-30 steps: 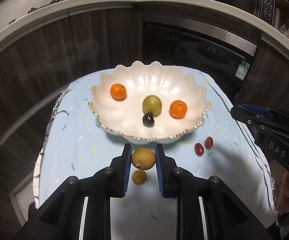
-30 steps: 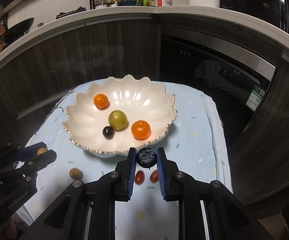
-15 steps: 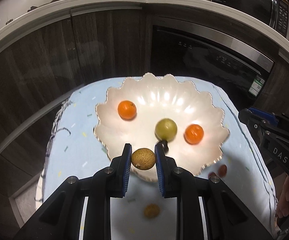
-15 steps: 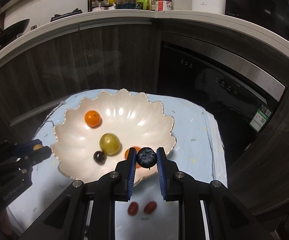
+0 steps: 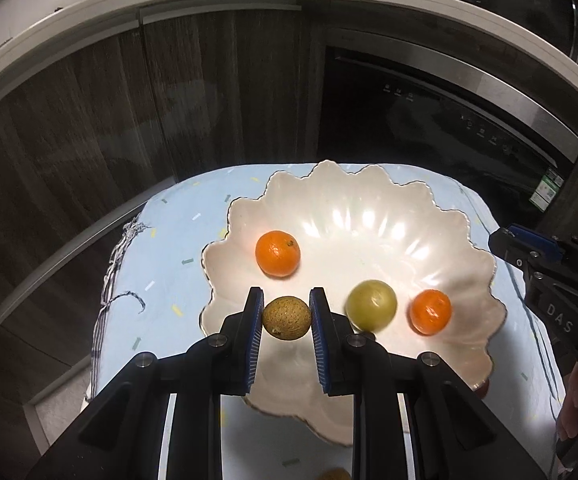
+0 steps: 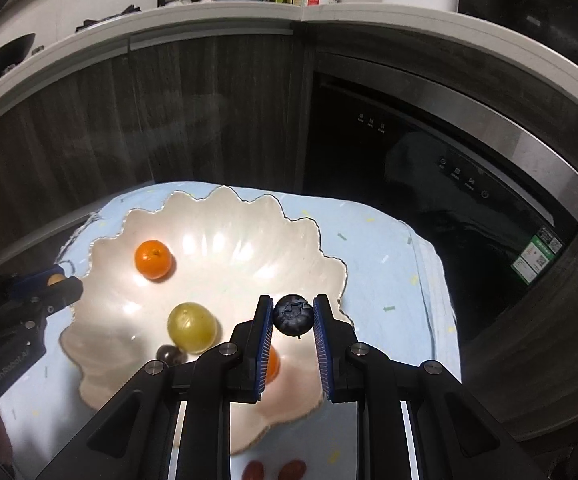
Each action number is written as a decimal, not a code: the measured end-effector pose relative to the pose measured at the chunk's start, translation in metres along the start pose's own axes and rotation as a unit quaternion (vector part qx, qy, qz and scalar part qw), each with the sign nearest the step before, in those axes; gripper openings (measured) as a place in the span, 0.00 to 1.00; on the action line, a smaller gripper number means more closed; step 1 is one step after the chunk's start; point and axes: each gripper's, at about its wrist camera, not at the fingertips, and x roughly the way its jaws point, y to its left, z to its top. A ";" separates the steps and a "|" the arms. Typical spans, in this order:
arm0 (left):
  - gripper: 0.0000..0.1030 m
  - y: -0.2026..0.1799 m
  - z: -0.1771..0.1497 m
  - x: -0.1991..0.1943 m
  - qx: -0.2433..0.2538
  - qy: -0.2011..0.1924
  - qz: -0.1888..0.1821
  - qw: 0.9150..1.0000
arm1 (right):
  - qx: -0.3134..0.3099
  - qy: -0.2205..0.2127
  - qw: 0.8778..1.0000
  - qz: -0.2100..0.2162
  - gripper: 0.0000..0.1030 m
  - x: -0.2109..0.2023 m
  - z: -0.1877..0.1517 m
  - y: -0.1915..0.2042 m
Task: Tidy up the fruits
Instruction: 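Carry the brown fruit and blueberry over the white bowl with both tools, then open both tools to drop the brown fruit and blueberry into the bowl, then withdraw both tools from the bowl toward the remaining fruits, then grasp the brown kiwi with the left tool while the right tool grasps a red grape tomato, then carry the kiwi and grape tomato over the white bowl with both tools, then open both tools to drop the kiwi and grape tomato into the bowl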
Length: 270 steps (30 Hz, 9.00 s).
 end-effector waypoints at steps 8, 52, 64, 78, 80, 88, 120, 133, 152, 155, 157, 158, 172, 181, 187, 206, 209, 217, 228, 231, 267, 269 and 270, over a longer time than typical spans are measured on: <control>0.23 0.003 0.013 0.018 0.010 -0.001 -0.008 1.000 | -0.002 0.029 1.000 -0.012 0.21 0.039 0.010 -0.006; 0.83 0.009 0.015 -0.044 0.014 -0.028 0.028 0.999 | -0.020 -0.026 0.999 -0.030 0.65 -0.018 0.022 0.008; 0.82 -0.005 -0.010 -0.070 0.024 -0.039 0.029 0.998 | -0.010 -0.033 0.999 -0.025 0.65 -0.050 -0.003 0.003; 0.82 -0.011 -0.046 -0.088 0.029 -0.060 0.032 0.997 | -0.014 -0.030 0.999 -0.020 0.65 -0.067 -0.042 0.013; 0.82 -0.011 -0.050 -0.089 0.030 -0.062 0.031 0.997 | -0.015 -0.031 0.999 -0.019 0.65 -0.068 -0.046 0.015; 0.82 -0.012 -0.071 -0.081 0.030 -0.057 0.023 0.998 | -0.015 -0.029 0.999 -0.013 0.64 -0.068 -0.067 0.020; 0.75 -0.023 -0.139 -0.045 0.024 -0.042 0.000 0.999 | -0.011 0.008 1.000 0.022 0.58 -0.034 -0.136 0.030; 0.58 -0.033 -0.151 -0.025 0.033 -0.013 -0.018 0.999 | -0.016 0.030 0.999 0.034 0.37 -0.015 -0.145 0.035; 0.38 -0.030 -0.157 -0.001 0.015 0.027 -0.040 0.999 | -0.008 0.054 0.998 0.038 0.29 0.004 -0.149 0.035; 0.35 -0.030 -0.157 -0.001 0.017 0.025 -0.038 0.999 | -0.006 0.054 0.998 0.038 0.27 0.004 -0.149 0.034; 0.30 -0.030 -0.156 -0.001 0.017 0.025 -0.040 0.999 | -0.004 0.054 0.998 0.037 0.22 0.005 -0.148 0.033; 0.27 -0.030 -0.156 -0.001 0.016 0.025 -0.044 0.999 | -0.003 0.054 0.998 0.039 0.20 0.005 -0.148 0.033; 0.26 -0.032 -0.150 -0.013 0.019 0.014 -0.045 0.999 | 0.001 0.045 0.998 0.043 0.19 -0.005 -0.143 0.034; 0.26 -0.031 -0.144 -0.028 0.024 -0.001 -0.037 0.999 | 0.000 0.026 0.999 0.041 0.19 -0.024 -0.136 0.034; 0.26 -0.027 -0.134 -0.038 0.020 -0.014 -0.033 0.999 | -0.001 0.011 0.999 0.043 0.19 -0.038 -0.128 0.036; 0.26 -0.017 -0.088 -0.053 0.024 -0.050 -0.026 0.998 | -0.003 -0.022 0.999 0.045 0.19 -0.059 -0.095 0.042; 0.26 -0.015 -0.082 -0.053 0.022 -0.050 -0.025 0.998 | -0.005 -0.022 0.999 0.046 0.19 -0.061 -0.092 0.044; 0.26 -0.009 -0.069 -0.050 0.020 -0.054 -0.028 0.998 | -0.009 -0.032 0.998 0.045 0.19 -0.062 -0.078 0.048; 0.26 -0.001 -0.051 -0.038 0.024 -0.060 -0.029 0.997 | -0.014 -0.032 0.998 0.046 0.19 -0.054 -0.067 0.056; 0.26 0.000 -0.048 -0.033 0.026 -0.057 -0.031 0.998 | -0.013 -0.029 0.998 0.047 0.19 -0.051 -0.066 0.057; 0.66 0.007 -0.044 -0.011 0.024 -0.038 -0.011 0.999 | 0.005 0.014 0.999 0.041 0.60 -0.022 -0.065 0.054; 0.71 0.007 -0.044 -0.013 0.023 -0.041 -0.009 0.999 | 0.008 0.012 0.999 0.036 0.63 -0.023 -0.064 0.052; 0.72 0.007 -0.044 -0.014 0.022 -0.042 -0.008 0.999 | 0.010 0.011 0.999 0.034 0.63 -0.024 -0.064 0.051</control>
